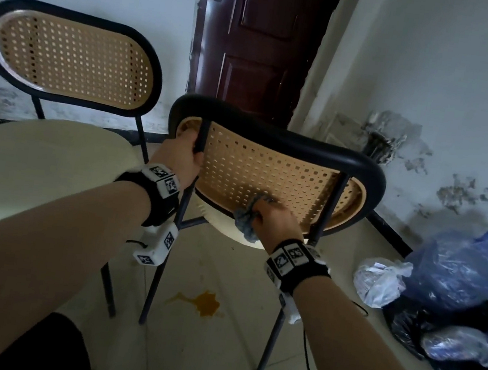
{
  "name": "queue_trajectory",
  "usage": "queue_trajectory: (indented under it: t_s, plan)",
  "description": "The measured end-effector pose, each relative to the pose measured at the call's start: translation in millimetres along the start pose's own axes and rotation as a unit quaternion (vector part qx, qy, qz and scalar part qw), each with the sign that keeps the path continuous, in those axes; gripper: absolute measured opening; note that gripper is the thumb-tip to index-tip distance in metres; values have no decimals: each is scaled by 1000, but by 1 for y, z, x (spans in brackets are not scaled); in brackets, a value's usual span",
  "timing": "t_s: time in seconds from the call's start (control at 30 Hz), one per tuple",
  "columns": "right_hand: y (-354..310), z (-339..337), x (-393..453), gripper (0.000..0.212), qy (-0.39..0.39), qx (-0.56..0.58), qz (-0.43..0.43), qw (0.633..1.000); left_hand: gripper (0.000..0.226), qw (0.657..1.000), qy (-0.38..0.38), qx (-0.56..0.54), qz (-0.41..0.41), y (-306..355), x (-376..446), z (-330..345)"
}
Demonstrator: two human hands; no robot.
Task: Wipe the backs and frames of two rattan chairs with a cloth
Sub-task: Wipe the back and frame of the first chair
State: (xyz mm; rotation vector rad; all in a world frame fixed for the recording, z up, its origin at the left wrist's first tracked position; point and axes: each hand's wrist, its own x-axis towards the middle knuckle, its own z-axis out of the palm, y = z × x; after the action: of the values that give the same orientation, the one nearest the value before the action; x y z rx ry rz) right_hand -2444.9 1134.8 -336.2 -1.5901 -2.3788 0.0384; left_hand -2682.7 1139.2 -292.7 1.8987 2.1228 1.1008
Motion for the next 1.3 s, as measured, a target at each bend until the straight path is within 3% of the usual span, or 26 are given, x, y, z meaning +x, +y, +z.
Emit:
queue_trajectory:
  t_s: [0.1, 0.23, 0.27, 0.47, 0.57, 0.67, 0.73, 0.8, 0.93, 1.0, 1.2, 1.3]
  plan:
    - [-13, -14, 1, 17, 35, 20, -25, 999, 31, 1000, -6, 24, -1, 2, 5, -1]
    - [-47, -54, 19, 14, 213, 105, -84, 968, 28, 999, -4, 38, 3, 0, 10, -1]
    - [-56, -60, 25, 14, 222, 120, -81, 964, 30, 999, -6, 44, 5, -1, 11, -1]
    - [-81, -25, 47, 20, 113, -45, -94, 988, 33, 999, 6, 50, 8, -2, 10, 3]
    - [-84, -1, 44, 8, 46, -92, -58, 993, 32, 999, -2, 46, -1, -1, 9, 1]
    - [-75, 16, 37, 31, 4, -82, -29, 996, 37, 999, -19, 49, -7, -1, 11, 0]
    - [-69, 16, 38, 23, -9, -64, -32, 997, 39, 998, -27, 49, -2, -2, 12, 1]
    - [-69, 5, 43, 4, 27, -97, -60, 993, 43, 999, -30, 39, 2, -4, 12, 2]
    - [-85, -19, 55, 16, 214, -62, -125, 967, 46, 999, -13, 48, 8, -6, 11, 3]
    - [-96, -24, 60, 19, 249, -60, -130, 958, 47, 998, -2, 56, 6, -5, 9, 4]
    - [-99, 4, 67, 15, 228, -98, -113, 962, 42, 999, -4, 45, 16, -6, 8, 3]
    - [-91, 17, 66, 16, 112, -100, -75, 986, 44, 999, -17, 36, 21, -5, 5, 0]
